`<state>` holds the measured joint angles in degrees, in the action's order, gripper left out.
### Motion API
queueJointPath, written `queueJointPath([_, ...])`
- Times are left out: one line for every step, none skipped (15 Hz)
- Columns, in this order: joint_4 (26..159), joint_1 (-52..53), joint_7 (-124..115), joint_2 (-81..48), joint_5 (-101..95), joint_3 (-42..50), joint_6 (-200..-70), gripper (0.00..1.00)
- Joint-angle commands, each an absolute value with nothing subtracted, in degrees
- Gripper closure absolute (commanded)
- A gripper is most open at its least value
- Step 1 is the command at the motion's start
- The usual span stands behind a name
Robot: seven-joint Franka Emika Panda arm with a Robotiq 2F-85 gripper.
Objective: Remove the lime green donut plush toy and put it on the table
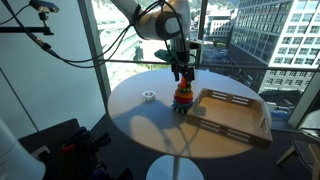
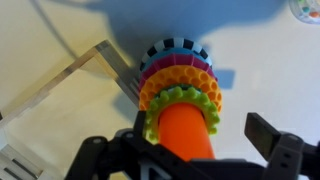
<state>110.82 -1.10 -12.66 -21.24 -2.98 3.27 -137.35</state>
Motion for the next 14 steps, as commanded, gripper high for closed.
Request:
queueJointPath([109.4,-0.27,-14.2,-22.12,-3.37,4.22,-137.38,0.0])
queueJointPath([109.49,-0.24,-14.48,-22.06,-3.43,4.32,-137.17,0.0])
queueJointPath([109.52,-0.18,-14.86,-22.03,-3.55,4.45,-136.94,0.0])
queueJointPath([109.65,-0.15,-15.12,-21.91,-3.61,4.55,-136.85,0.0])
queueJointPath([109.8,-0.11,-15.43,-21.71,-3.63,4.65,-136.7,0.0])
queueJointPath([109.96,-0.05,-15.82,-21.53,-3.72,4.78,-136.63,0.0])
queueJointPath([110.19,0.07,-16.26,-21.31,-3.92,4.93,-136.67,0.0])
queueJointPath([110.44,0.11,-16.52,-21.06,-3.93,5.03,-136.76,0.0])
queueJointPath([110.79,0.14,-16.63,-20.7,-3.92,5.1,-136.82,0.0])
queueJointPath([110.95,0.22,-16.89,-20.49,-4.04,5.23,-136.78,0.0])
queueJointPath([111.24,0.28,-17.05,-20.21,-4.17,5.34,-136.89,0.0])
queueJointPath([111.38,0.33,-17.32,-20.05,-4.19,5.44,-136.79,0.0])
queueJointPath([111.46,0.43,-17.75,-19.97,-4.34,5.6,-136.75,0.0])
queueJointPath([111.39,0.49,-18.05,-20.09,-4.46,5.74,-136.64,0.0])
